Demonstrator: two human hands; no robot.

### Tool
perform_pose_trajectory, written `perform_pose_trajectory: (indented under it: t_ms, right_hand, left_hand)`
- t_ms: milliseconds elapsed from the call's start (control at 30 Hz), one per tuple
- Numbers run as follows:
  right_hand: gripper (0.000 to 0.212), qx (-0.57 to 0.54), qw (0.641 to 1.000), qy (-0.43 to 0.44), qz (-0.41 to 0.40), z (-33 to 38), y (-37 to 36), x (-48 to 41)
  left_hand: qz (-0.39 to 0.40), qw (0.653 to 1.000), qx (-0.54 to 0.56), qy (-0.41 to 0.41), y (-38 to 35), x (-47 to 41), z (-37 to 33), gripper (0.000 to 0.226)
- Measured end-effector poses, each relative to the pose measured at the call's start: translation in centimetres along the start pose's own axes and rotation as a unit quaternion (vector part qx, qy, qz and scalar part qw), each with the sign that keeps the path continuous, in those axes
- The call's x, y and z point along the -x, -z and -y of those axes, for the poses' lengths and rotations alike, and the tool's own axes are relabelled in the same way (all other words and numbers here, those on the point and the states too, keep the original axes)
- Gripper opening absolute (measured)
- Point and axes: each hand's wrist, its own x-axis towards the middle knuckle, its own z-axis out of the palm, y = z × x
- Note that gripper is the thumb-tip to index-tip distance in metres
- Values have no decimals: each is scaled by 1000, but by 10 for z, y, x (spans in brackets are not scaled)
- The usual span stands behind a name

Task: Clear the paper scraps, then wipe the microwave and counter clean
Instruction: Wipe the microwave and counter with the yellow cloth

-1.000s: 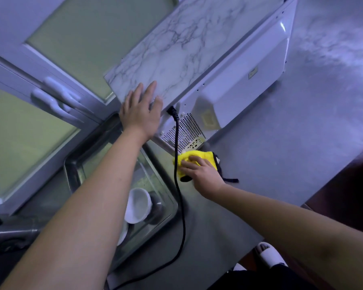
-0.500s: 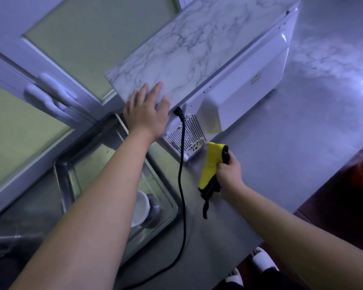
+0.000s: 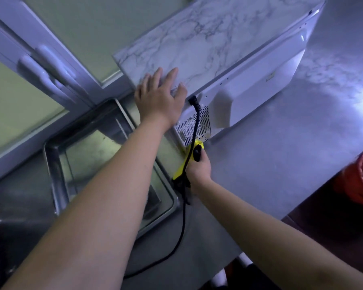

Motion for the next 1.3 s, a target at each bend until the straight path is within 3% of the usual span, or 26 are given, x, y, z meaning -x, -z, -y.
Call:
perform_pose_trajectory:
  t_ms: [133,300,400,600,700,767,833,1000,1167,1300]
  right_hand:
    - [67,29,995,-35,88,-7,61,10]
    - [41,-68,994,-82,30,-6,154,57]
    - [31,-156,981,-108,52,-1,200,97]
    - [43,-226,973,-38,35,7,260,148]
    - [39,-227,974,-11,-5,8,277,157]
    - [34,-227,974,-4,-23,11,289,157]
    - [34,-237,971,-5,-35,15,301,152]
    - [29,-250,966,-30,-55,31,328,115]
    - [32,-233,971,-41,-31,69,359,44]
    - [24,-198,979,-34,-20,112,407,-18]
  left_hand:
    - [14,1000,-3,6,4,2,-2,54]
    - [30,999,14,-2,5,2,-2,55]
    - [35,999,5,-11,5,1,-1,58]
    - [64,997,-14,-31,12,2,0,60]
    - [-50,997,15,-53,15,19,-10,50]
    - [-135,979,98,-114,12,43,-34,35]
    - [-142,952,195,-188,5,75,-70,34]
    - [98,914,333,-209,-55,156,-150,31]
    - [291,862,414,-9,-130,172,-203,31]
    - [314,823,455,127,-166,158,-240,22]
